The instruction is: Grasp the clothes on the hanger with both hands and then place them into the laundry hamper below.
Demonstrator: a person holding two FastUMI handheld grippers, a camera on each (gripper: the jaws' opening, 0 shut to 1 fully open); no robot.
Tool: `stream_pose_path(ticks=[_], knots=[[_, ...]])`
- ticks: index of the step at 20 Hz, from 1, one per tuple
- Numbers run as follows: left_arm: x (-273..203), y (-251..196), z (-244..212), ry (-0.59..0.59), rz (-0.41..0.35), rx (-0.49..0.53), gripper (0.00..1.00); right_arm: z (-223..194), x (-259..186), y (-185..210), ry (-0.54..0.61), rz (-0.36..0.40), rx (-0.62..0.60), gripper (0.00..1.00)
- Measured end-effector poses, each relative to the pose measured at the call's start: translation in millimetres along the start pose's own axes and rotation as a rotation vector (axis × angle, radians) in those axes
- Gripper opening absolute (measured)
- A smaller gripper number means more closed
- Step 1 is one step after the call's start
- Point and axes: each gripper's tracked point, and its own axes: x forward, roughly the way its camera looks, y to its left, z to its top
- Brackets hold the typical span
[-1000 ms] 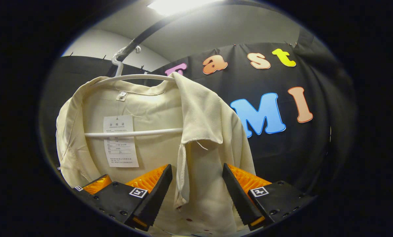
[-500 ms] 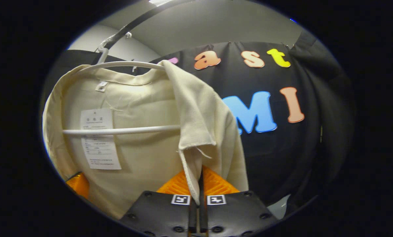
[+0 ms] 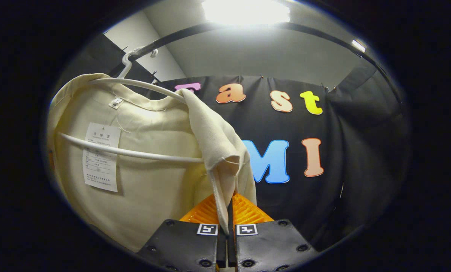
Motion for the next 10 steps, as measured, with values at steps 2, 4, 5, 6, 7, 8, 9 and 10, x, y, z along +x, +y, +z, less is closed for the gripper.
stream_pose_path(ticks=[2,4,5,6,7,8,9,10], knots=[[-8,17,14,-0.029,0.027,0.027,0.04,6,-1,-16,-0.024,-0.038,0.003,0.00],[-11,34,26,-0.048,0.053,0.039,0.04,17,1,-31,-0.056,-0.077,0.005,0.07],[-13,42,33,-0.062,0.068,0.046,0.05,23,3,-39,-0.077,-0.095,0.007,0.07],[-13,50,40,-0.079,0.086,0.053,0.05,28,7,-46,-0.090,-0.113,0.006,0.07],[-12,57,48,-0.096,0.097,0.057,0.05,31,14,-53,-0.102,-0.125,0.001,0.07],[-11,63,54,-0.108,0.106,0.060,0.04,33,20,-58,-0.108,-0.136,-0.002,0.07],[-10,71,61,-0.118,0.117,0.065,0.04,36,24,-63,-0.115,-0.146,0.000,0.07],[-11,80,67,-0.126,0.131,0.071,0.04,39,27,-68,-0.123,-0.153,0.003,0.07]])
